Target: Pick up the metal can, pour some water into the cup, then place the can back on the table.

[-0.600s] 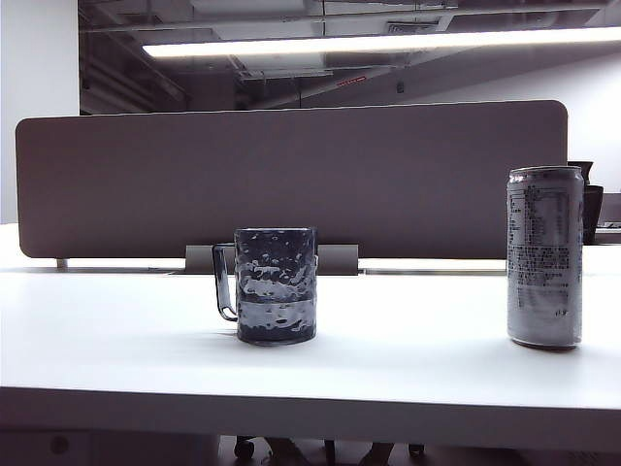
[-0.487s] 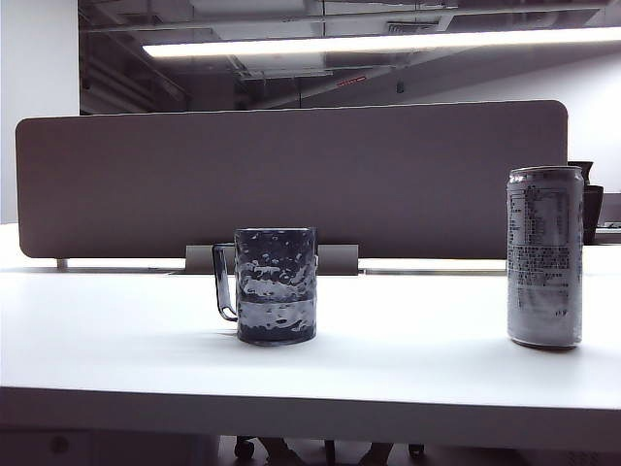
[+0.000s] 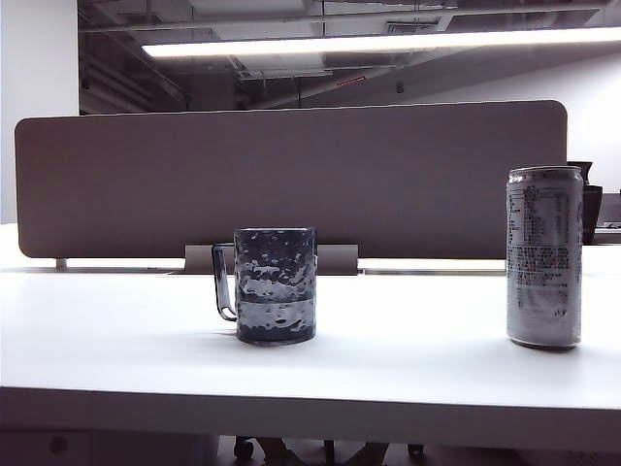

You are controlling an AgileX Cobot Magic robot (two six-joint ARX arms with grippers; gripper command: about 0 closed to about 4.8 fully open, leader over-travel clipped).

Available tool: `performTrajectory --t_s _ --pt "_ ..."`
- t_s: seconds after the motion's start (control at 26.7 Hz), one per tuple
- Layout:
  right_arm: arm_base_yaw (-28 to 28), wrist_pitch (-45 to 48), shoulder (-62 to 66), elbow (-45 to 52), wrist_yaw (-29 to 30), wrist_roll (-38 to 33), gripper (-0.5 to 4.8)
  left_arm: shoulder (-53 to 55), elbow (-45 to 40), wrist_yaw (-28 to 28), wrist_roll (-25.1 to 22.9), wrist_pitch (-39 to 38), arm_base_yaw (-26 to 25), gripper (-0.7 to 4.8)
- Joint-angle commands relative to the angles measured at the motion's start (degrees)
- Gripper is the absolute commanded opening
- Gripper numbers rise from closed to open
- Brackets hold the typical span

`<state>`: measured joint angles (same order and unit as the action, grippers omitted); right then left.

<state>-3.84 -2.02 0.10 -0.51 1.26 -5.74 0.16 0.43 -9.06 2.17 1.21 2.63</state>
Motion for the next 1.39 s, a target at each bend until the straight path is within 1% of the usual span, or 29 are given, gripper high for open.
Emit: performTrajectory --t_s 0.04,0.11,0.26,0.37,0.41,0.49,0.56,0.64,0.67,0.71,0.75,0.79,0.82,0.86,0.9,1.01,1.05,1.09,1.12,1.24,1.27,1.35,1.39 --pt "0.04 0.83 0.0 0.11 -0.04 -0.09 -0.05 0.07 0.07 4.28 -0.04 0.59 8.44 -0.05" --pt "0.04 0.83 0.0 0.11 -0.02 -0.09 -0.05 0.07 0.07 5.42 -0.07 0.59 15.1 -0.05" --pt "0.07 0.94 0.0 0.11 0.0 -0.31 -0.05 0.07 0.07 5.11 -0.07 0.59 26.75 -0.05" --pt "0.09 0.98 0.0 0.11 0.77 -0.35 -0.05 0.07 0.07 3.39 -0.07 0.59 31.47 -0.05" --pt "0.07 0.98 0.0 0.11 1.6 -0.37 -0.05 0.07 0.07 3.3 -0.07 0.57 31.95 -0.05" --pt "0.09 0.98 0.0 0.11 5.46 -3.04 -0.05 0.07 0.07 3.02 -0.07 0.59 32.02 -0.05" --pt "0.09 0.96 0.0 0.11 11.61 -9.09 -0.05 0.07 0.07 2.97 -0.07 0.59 32.02 -0.05" --pt "0.11 1.01 0.0 0.11 20.06 -13.94 -0.05 0.07 0.07 2.99 -0.07 0.59 32.02 -0.05" --pt "0.13 0.98 0.0 0.11 25.24 -14.49 -0.01 0.07 0.07 2.97 -0.07 0.57 32.02 -0.05" --pt "0.13 0.96 0.0 0.11 28.39 -14.49 0.12 0.07 0.07 2.99 -0.07 0.59 32.02 -0.05" --pt "0.13 0.98 0.0 0.11 30.91 -14.47 0.56 0.07 0.07 2.99 -0.07 0.57 32.02 -0.05" --pt "0.15 0.98 0.0 0.11 31.23 -14.43 1.11 0.07 0.07 2.99 -0.07 0.57 32.02 -0.05" --pt "0.5 0.9 0.0 0.11 30.58 -13.77 2.96 0.07 0.07 2.99 -0.07 0.57 32.02 -0.05" --pt "1.03 0.9 0.0 0.13 28.72 -12.94 4.62 0.07 0.07 2.99 -0.07 0.59 32.02 -0.05" --pt "2.4 0.92 0.0 0.13 24.68 -11.17 4.79 0.07 0.07 2.99 -0.07 0.57 32.02 -0.05" --pt "7.34 0.98 0.0 0.13 17.14 -7.74 4.79 0.07 0.07 2.99 -0.07 0.57 32.02 -0.05" --pt "10.49 0.96 0.0 0.13 12.31 -7.23 4.79 0.07 0.07 2.99 -0.07 0.59 32.02 -0.05" --pt "12.63 1.03 0.0 0.13 9.01 -6.99 4.79 0.07 0.07 2.99 -0.07 0.57 32.02 -0.05" --pt "16.17 1.11 0.0 0.13 3.78 -5.42 4.79 0.07 0.07 2.99 -0.07 0.59 32.02 -0.05" --pt "23.87 3.5 0.04 0.13 -6.69 -4.76 4.79 0.07 0.07 2.99 -0.07 0.57 32.04 -0.05" --pt "26.86 3.69 0.04 0.13 -11.98 -4.76 4.79 0.07 0.07 2.99 -0.07 0.57 32.04 -0.05" --pt "30.16 4.85 0.72 0.13 -16.02 -4.76 4.79 0.07 0.07 2.99 -0.07 0.57 32.04 -0.05" --pt "30.88 5.66 1.36 0.13 -16.39 -4.81 4.79 0.07 0.07 2.97 -0.07 0.59 32.04 -0.05"
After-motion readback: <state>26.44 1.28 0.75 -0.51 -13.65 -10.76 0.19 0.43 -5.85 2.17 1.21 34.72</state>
